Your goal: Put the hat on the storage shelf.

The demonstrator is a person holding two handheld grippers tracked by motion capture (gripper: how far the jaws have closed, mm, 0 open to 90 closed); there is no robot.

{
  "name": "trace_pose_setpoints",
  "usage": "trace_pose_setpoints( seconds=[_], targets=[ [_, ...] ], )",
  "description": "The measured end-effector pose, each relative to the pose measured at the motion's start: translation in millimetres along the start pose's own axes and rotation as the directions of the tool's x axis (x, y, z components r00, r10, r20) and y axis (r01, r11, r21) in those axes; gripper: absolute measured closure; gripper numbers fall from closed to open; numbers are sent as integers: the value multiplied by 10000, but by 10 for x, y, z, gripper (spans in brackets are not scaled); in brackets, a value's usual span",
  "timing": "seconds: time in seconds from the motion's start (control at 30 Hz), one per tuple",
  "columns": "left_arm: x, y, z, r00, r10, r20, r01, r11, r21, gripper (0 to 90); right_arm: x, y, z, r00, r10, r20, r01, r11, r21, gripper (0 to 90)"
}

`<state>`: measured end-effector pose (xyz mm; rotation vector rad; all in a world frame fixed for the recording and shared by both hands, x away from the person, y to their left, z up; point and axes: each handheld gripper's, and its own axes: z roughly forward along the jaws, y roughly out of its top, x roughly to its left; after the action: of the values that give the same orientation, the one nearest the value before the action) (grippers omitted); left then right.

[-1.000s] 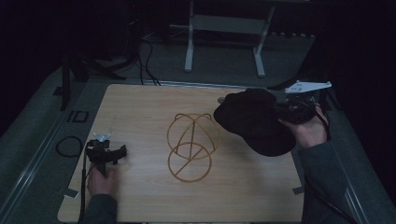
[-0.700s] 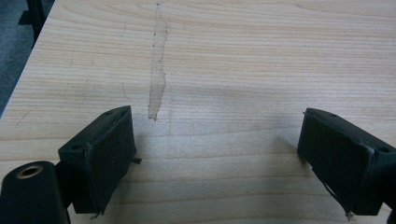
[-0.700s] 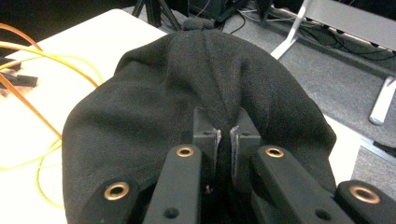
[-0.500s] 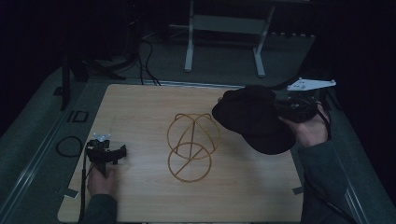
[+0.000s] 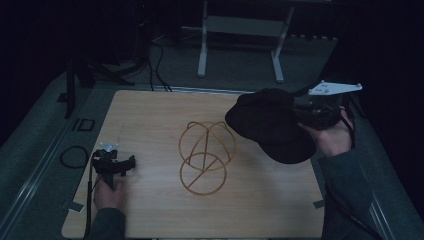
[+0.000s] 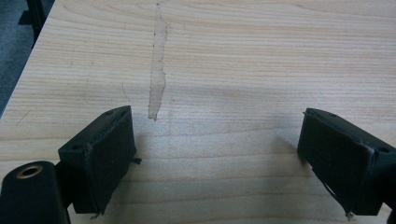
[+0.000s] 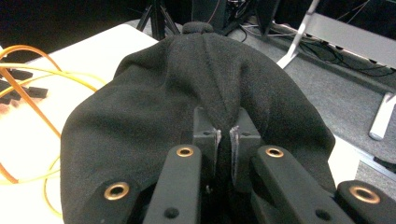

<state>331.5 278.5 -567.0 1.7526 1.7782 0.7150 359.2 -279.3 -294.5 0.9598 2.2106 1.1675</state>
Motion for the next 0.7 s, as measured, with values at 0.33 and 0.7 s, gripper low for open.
trace_pose_setpoints(
  seconds=[0.33,0.7],
  targets=[
    [0,0,0,10000,-3,-3,3,10000,-3,108,34,44,-4,10000,-19,-92,18,9999,-166,841],
    [0,0,0,10000,-2,2,2,10000,-1,108,76,138,3,9997,-54,-237,45,9994,-350,841]
  ],
)
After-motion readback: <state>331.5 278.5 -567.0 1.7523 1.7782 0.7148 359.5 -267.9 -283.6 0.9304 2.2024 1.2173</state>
